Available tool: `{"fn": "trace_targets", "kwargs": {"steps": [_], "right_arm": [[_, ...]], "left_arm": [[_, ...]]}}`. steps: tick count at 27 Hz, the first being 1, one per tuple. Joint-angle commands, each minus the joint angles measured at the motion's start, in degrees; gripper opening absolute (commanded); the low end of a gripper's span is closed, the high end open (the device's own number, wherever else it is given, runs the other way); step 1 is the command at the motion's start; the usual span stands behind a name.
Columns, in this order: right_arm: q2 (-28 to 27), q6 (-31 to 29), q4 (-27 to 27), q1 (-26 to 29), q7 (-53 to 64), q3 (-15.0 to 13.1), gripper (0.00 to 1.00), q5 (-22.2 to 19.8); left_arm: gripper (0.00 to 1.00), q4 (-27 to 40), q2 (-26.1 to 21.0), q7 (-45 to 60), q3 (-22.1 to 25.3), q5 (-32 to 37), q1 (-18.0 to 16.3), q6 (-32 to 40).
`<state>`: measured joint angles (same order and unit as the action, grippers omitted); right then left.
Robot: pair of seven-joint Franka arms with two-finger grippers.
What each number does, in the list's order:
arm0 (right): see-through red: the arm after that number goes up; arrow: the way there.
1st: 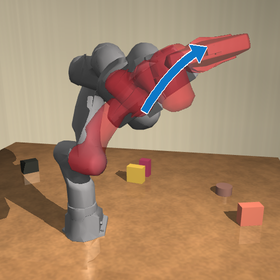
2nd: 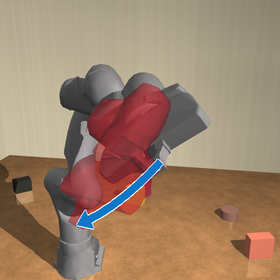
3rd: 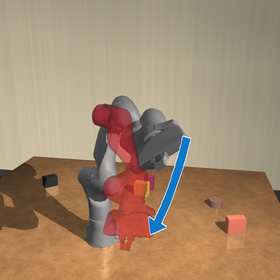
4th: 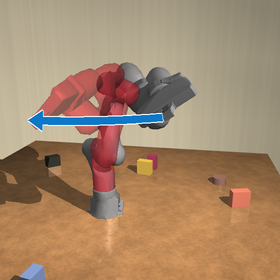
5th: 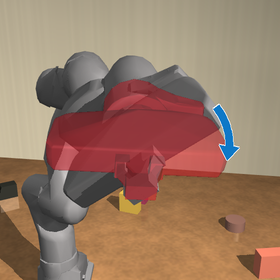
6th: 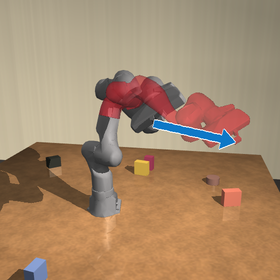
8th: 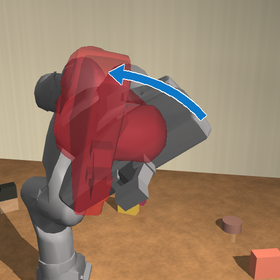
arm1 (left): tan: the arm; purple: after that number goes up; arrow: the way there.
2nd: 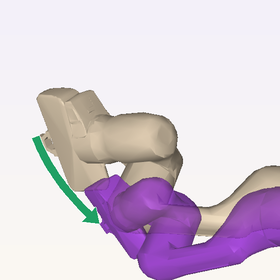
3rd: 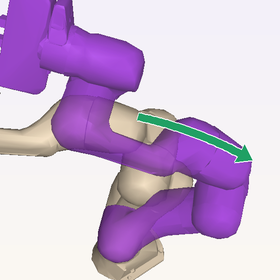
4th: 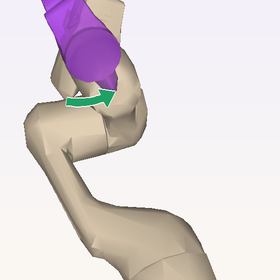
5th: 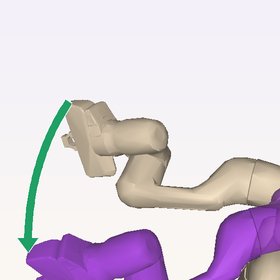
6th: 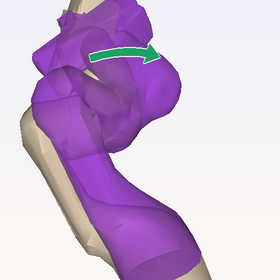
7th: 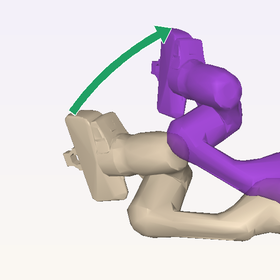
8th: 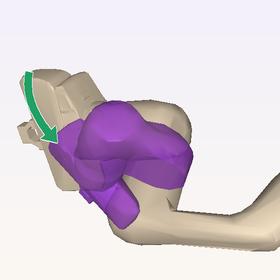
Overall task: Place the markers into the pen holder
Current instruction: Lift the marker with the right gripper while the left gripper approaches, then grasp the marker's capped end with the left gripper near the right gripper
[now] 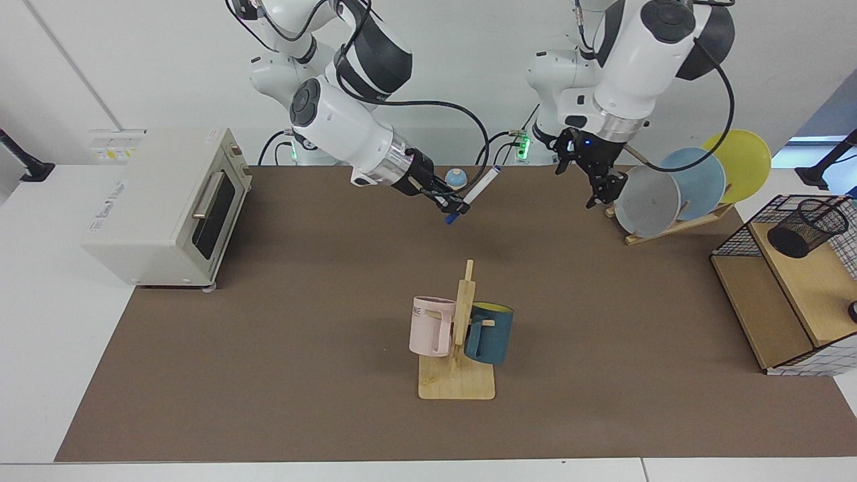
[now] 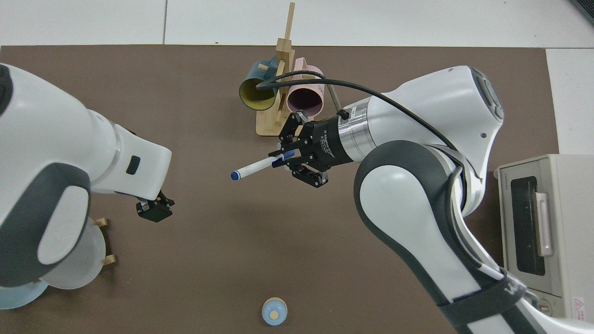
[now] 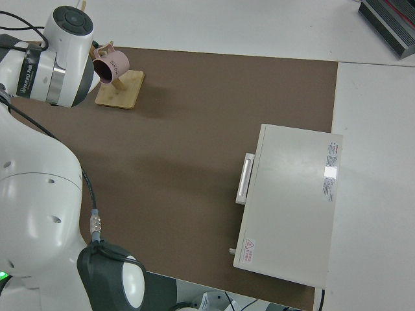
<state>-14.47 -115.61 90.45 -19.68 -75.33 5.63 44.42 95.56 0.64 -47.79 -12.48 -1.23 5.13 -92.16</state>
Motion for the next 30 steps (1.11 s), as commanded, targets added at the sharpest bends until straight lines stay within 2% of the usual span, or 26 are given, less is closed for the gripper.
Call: {"fn": "trace_targets", "kwargs": {"steps": [1,4,9,13,21,27,30], "right_arm": [[-2.23,-6.02,-2.56,-1.68,-4.38,-0.27,0.0,5.41],[-2.32,-7.53,-2.56,-1.85,-5.17,-0.27,0.0,6.21],[-2.32,-10.33,-2.29,-2.55,-6.23,-0.18,0.0,7.43],[-2.41,-10.78,-2.2,-4.14,-6.14,-0.27,0.0,7.35],[-2.41,-10.78,-2.03,-3.61,-5.88,-0.27,0.0,7.26],[-2.41,-10.87,-1.85,-4.14,-5.7,-0.27,0.0,7.0],[-2.32,-10.87,-1.85,-4.23,-5.7,-0.27,0.0,7.0]], "left_arm": [[1.0,4.2,6.12,6.02,-6.06,7.72,0.49,0.49],[1.0,3.94,6.3,9.9,-9.84,12.73,0.41,0.32],[1.0,3.32,6.21,9.91,-11.69,20.55,0.41,-2.83],[1.0,2.71,5.69,9.82,-12.13,21.8,0.41,-5.04],[1.0,0.16,2.79,5.87,-11.79,19.96,0.23,-10.13],[1.0,0.16,1.64,-0.45,-10.99,11.18,-0.38,-13.47],[1.0,0.16,1.47,-1.43,-10.2,9.06,-0.39,-14.36]]}}
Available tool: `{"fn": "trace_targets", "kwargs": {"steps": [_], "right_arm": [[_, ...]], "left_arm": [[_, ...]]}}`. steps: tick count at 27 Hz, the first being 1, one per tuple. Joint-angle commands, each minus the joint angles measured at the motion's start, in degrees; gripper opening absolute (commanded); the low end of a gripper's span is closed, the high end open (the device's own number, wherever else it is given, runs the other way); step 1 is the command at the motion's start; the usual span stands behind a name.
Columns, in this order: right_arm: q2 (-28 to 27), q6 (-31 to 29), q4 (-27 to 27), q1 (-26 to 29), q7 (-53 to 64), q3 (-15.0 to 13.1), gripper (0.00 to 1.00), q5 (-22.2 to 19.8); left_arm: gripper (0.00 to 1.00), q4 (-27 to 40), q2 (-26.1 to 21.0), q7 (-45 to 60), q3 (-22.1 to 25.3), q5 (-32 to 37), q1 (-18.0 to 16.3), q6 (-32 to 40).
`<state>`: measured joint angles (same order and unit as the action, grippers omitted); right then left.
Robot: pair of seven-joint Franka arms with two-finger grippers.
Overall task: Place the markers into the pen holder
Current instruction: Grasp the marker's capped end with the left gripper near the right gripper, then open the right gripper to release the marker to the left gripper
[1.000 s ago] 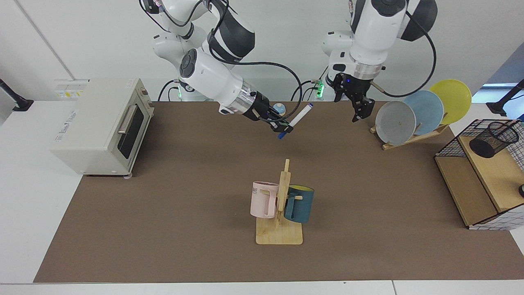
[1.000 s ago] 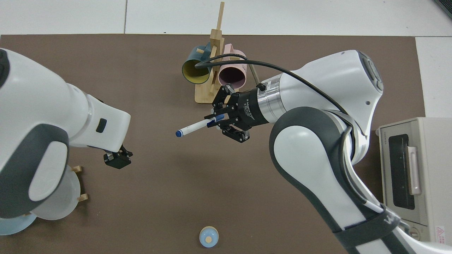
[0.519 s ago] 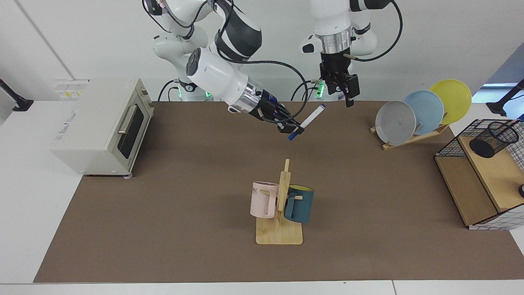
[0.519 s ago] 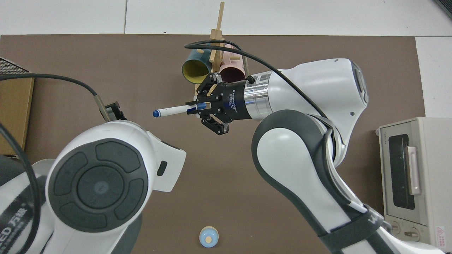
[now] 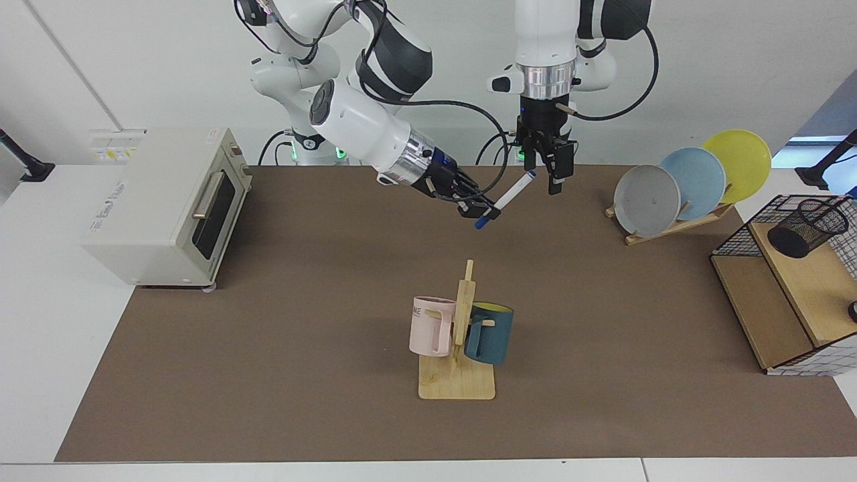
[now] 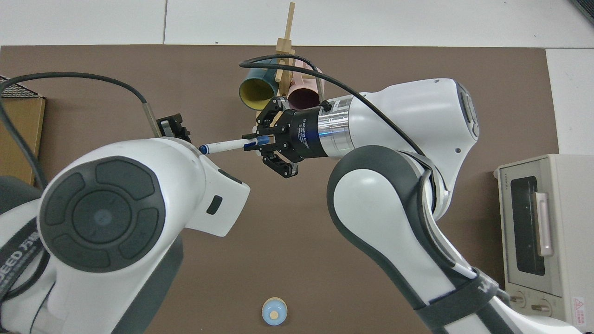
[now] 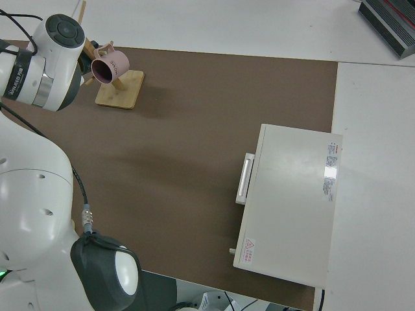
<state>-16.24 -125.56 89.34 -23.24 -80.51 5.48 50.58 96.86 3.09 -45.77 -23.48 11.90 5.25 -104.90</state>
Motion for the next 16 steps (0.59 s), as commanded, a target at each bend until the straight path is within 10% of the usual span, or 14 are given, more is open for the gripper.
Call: {"fn": "trace_targets", "kwargs": {"steps": [1,12,16], "right_arm": [[-0.63,-0.92,-0.75,-0.67,-0.52,-0.12,0.0,0.83],[-0.81,-3.29,-0.31,-1.9,-0.52,-0.12,0.0,0.57],[-0.81,-3.29,-0.22,-1.81,-0.52,-0.12,0.0,0.57]], "left_arm": [[1.0,-1.14,-0.98,-3.54,0.8,-4.34,-0.5,-1.88],[0.96,-4.31,-3.53,-4.86,0.8,-4.78,-0.24,-2.24],[0.68,-4.31,-3.44,-4.86,0.63,-5.4,-0.07,-2.15]]}}
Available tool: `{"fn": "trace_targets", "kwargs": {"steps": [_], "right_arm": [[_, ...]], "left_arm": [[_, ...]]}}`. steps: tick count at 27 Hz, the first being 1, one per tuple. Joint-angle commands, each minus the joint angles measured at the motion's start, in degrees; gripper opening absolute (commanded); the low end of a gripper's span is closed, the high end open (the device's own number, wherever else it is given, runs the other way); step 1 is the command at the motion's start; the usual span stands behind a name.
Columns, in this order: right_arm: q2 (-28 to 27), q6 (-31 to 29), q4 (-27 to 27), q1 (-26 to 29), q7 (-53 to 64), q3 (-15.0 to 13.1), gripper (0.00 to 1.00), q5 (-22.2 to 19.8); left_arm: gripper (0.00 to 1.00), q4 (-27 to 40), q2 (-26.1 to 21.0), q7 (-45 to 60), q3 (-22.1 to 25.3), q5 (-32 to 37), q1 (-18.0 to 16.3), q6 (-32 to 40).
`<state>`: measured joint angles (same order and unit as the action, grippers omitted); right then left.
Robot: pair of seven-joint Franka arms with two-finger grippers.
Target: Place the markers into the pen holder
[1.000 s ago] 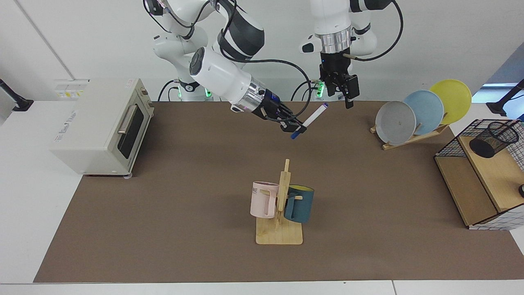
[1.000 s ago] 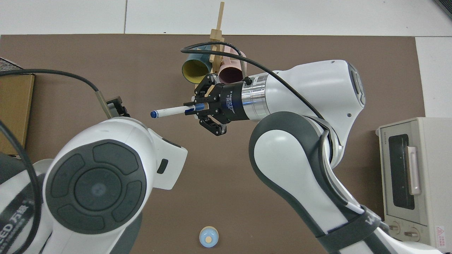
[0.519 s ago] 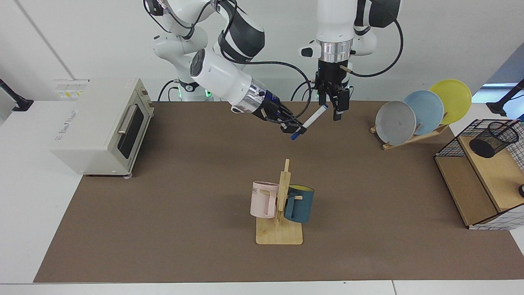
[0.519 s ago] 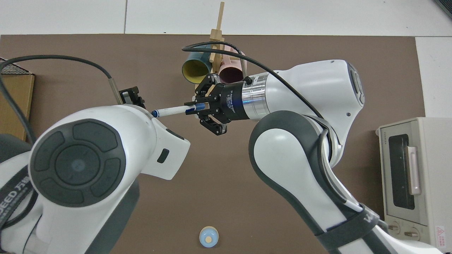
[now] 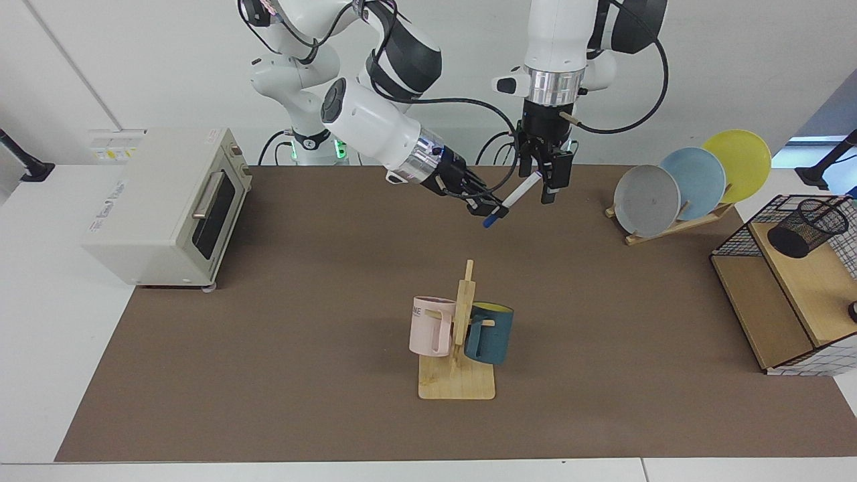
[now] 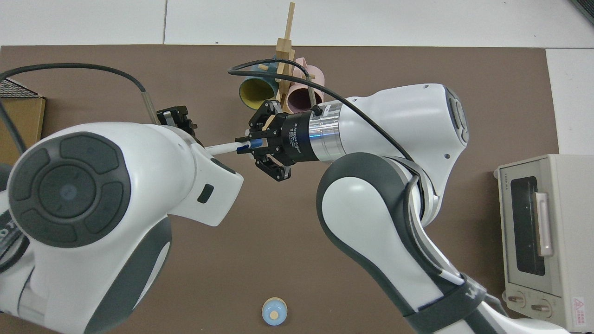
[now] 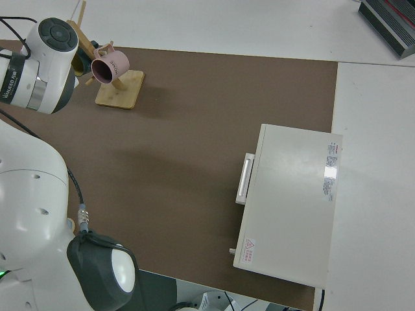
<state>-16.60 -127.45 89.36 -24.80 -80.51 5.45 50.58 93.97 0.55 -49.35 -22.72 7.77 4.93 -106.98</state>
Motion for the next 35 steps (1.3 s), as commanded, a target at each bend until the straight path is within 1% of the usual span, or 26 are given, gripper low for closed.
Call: {"fn": "trace_targets", "kwargs": {"steps": [1,3,7,9,10,11,18,19,20,21,23,26,30,32,35], "right_arm": [[-0.45,-1.4,-0.24,-0.25,-0.52,-0.08,0.0,0.57],[-0.45,-1.4,-0.24,-0.25,-0.52,-0.08,0.0,0.48],[-0.45,-1.4,-0.24,-0.25,-0.43,-0.08,0.0,0.48],[-0.45,-1.4,-0.15,-0.25,-0.43,-0.08,0.0,0.48],[-0.45,-1.4,-0.15,-0.25,-0.43,-0.08,0.0,0.48],[-0.45,-1.4,-0.15,-0.25,-0.43,-0.08,0.0,0.48],[-0.45,-1.4,0.2,-0.16,-0.43,-0.08,0.0,0.48],[-0.45,-1.4,0.37,-0.25,-0.43,-0.08,0.08,0.48],[-0.36,-1.49,0.46,-0.25,-0.43,-0.08,0.52,0.39],[-0.27,-1.49,0.64,-0.42,-0.26,-0.17,1.0,0.22],[-0.18,-1.49,0.81,-1.3,0.35,-0.26,1.0,-1.44],[0.08,-1.05,1.16,-1.65,1.15,-0.08,1.0,-6.36],[0.34,-0.35,1.6,-1.65,1.58,-0.08,1.0,-7.6],[0.87,0.61,3.0,-1.65,3.16,-0.17,1.0,-8.65],[3.33,4.65,6.08,-1.65,9.39,-0.17,1.0,-14.18]], "left_arm": [[0.6,-1.42,-0.9,-1.19,-0.13,-1.18,0.25,-0.07],[0.43,-1.51,-0.81,-1.01,-0.22,-1.09,0.34,-0.07],[0.23,-1.51,-0.63,-1.1,-0.4,-0.65,0.34,0.02],[0.09,-1.86,-0.63,-1.01,-0.4,-0.56,0.34,0.02],[0.03,-2.12,-0.63,-1.01,-0.4,-0.56,0.34,0.02],[0.0,-2.12,-0.63,-1.01,-0.4,-0.48,0.34,0.19],[0.0,-2.12,-0.63,-1.01,-0.13,-0.74,0.34,0.19],[0.0,-2.12,-0.55,-1.01,-0.04,-0.74,0.34,0.28],[0.0,-2.12,-0.55,-1.01,0.04,-0.74,0.25,0.54],[0.0,-2.03,-0.55,-0.92,0.04,-0.83,0.25,0.8],[0.0,-1.86,-0.37,-0.92,0.13,-0.74,0.08,1.25],[0.0,-1.86,-0.37,-0.92,1.18,-0.65,-0.01,3.43],[0.0,-1.68,-0.19,-0.92,3.82,-0.65,-0.01,6.25],[0.0,-1.68,-0.11,-0.92,5.48,-0.65,-0.01,7.57],[0.0,-1.51,-0.02,-0.92,7.95,-0.65,-0.1,9.5]]}}
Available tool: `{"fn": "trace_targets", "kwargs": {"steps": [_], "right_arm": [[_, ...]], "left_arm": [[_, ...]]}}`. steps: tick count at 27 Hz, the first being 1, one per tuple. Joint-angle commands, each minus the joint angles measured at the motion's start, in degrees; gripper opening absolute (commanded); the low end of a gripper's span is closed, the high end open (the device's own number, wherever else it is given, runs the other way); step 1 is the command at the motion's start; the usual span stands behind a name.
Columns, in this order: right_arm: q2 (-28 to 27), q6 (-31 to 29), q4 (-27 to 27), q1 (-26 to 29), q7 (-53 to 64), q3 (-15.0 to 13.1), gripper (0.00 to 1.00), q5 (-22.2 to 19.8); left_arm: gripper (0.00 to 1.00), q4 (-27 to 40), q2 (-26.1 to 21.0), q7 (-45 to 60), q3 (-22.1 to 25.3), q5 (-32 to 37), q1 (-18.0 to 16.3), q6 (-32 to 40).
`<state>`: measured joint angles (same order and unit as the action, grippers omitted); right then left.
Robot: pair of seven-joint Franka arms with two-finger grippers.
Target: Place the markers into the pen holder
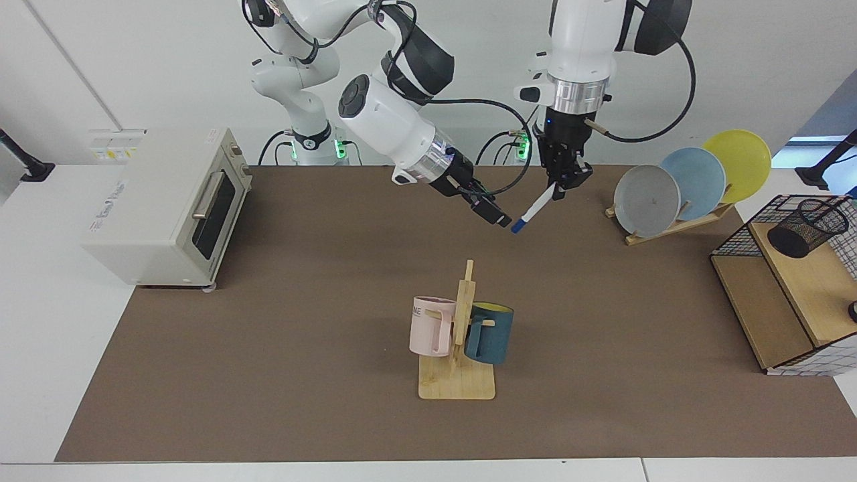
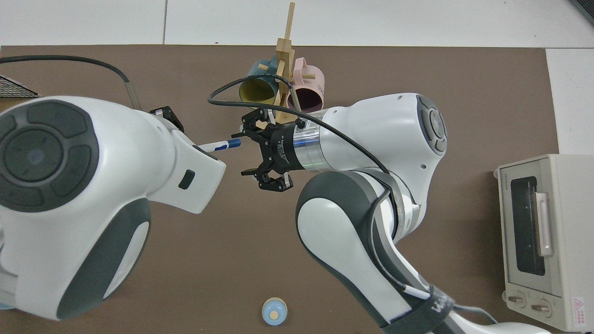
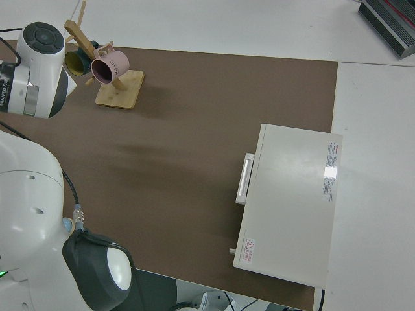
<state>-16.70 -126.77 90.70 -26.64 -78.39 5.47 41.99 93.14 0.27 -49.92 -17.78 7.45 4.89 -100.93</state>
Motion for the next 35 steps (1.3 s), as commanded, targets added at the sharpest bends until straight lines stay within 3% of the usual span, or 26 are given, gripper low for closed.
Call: {"fn": "trace_targets", "kwargs": {"steps": [1,10,13,24,30,35], "right_arm": [[4.04,5.47,5.53,0.27,9.03,-0.19,1.0,-7.35],[6.86,19.88,7.48,2.29,21.34,-0.37,1.0,-25.19],[7.65,23.31,7.74,3.25,25.29,-0.37,1.0,-29.24],[11.34,27.54,8.27,8.79,43.3,-0.37,1.0,-38.04],[13.1,27.72,8.18,14.85,57.19,-0.37,1.0,-38.91],[13.45,26.84,7.83,18.1,68.26,-0.46,1.0,-43.39]], "left_arm": [[0.0,-0.68,0.35,-0.35,3.62,-0.24,-0.06,3.81],[0.0,-0.07,0.0,-4.57,11.79,5.21,-0.15,4.51],[0.0,0.29,-0.09,-5.71,14.34,6.52,-0.23,4.43],[0.0,-0.24,-0.88,-7.2,22.43,18.29,-0.23,4.16],[0.0,-1.46,-2.29,-15.1,28.05,21.11,-0.23,2.14],[0.0,-3.84,-4.22,-23.36,30.95,27.0,-0.32,0.12]]}}
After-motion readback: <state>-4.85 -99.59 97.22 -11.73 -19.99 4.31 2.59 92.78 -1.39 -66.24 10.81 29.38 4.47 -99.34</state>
